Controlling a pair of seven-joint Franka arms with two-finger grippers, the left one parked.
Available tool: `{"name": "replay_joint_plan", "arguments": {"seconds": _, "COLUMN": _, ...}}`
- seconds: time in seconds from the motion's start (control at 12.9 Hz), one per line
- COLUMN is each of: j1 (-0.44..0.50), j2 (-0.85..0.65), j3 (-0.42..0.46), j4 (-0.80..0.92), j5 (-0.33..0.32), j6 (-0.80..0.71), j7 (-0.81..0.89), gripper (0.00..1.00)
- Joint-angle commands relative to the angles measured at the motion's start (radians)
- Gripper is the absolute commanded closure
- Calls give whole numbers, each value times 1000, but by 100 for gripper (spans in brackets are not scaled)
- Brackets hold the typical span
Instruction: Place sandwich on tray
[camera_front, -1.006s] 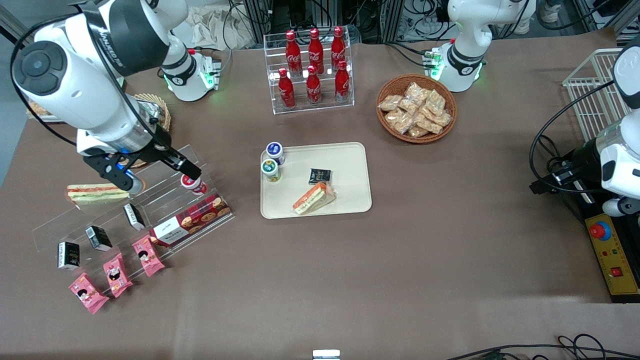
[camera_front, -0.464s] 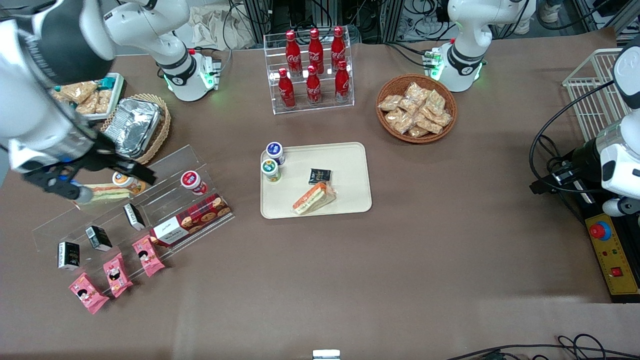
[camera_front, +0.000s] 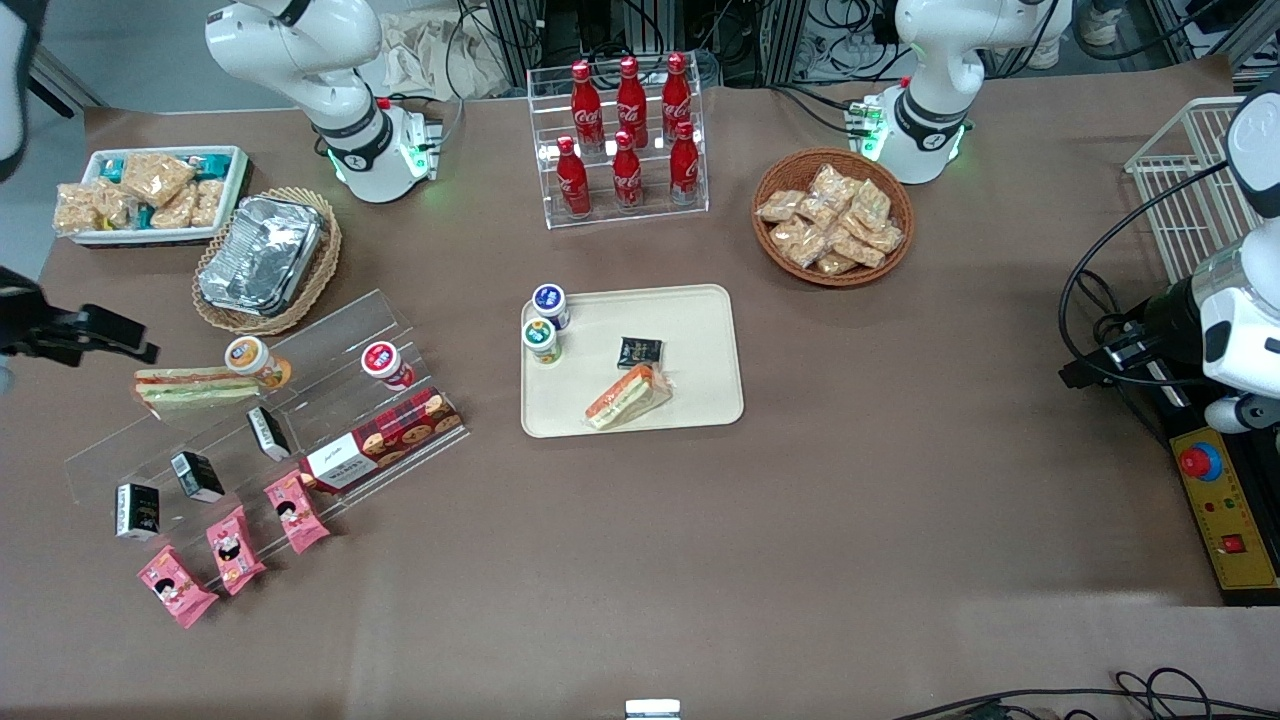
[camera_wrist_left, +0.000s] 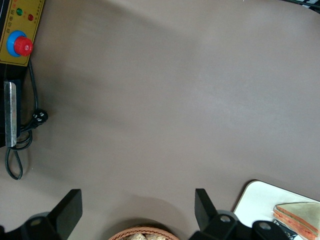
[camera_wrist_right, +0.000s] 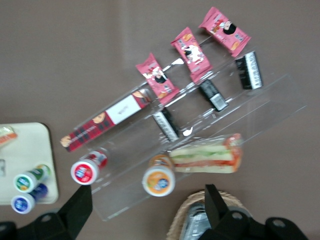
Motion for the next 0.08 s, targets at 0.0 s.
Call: {"name": "replay_joint_plan", "arguments": {"seconds": 0.0, "j1": -93, "j2": -26, "j3": 60, "j4": -21, "j5": -9, "j6": -15, "j7": -89, "gripper": 0}}
